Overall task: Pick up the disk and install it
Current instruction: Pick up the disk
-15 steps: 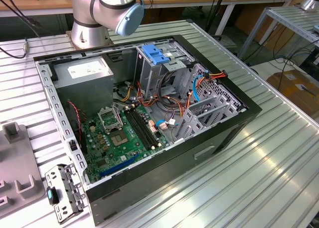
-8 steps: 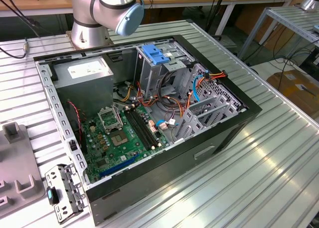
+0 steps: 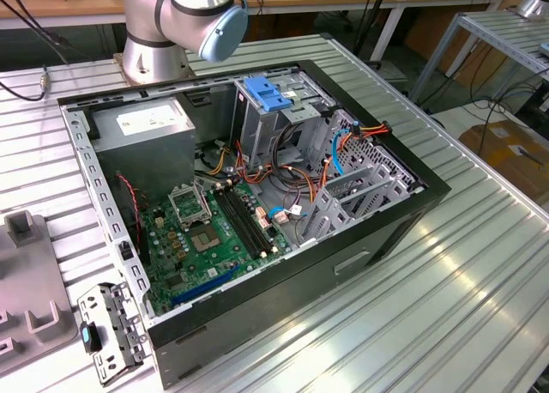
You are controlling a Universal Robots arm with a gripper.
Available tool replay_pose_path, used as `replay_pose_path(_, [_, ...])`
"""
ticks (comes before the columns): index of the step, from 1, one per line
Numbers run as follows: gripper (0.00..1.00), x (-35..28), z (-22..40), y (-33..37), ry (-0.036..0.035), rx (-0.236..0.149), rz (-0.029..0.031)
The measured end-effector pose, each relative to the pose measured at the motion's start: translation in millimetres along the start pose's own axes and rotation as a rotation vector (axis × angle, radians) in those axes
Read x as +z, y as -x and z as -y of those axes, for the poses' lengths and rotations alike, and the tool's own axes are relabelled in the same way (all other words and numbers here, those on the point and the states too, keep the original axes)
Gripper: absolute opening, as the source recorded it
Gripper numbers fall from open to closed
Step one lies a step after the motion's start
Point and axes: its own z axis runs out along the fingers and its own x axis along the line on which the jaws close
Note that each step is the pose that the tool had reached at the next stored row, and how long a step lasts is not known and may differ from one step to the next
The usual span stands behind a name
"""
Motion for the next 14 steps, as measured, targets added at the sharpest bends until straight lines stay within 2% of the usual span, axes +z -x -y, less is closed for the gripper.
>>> replay_pose_path(5, [0.11, 0.0, 0.0, 0.0, -0.0003, -0.054, -0.0026])
replay_pose_path(13, [0.11, 0.0, 0.0, 0.0, -0.0004, -0.067, -0.0033])
replay_pose_path(14, [0.11, 0.0, 0.0, 0.0, -0.0006, -0.108, -0.0052])
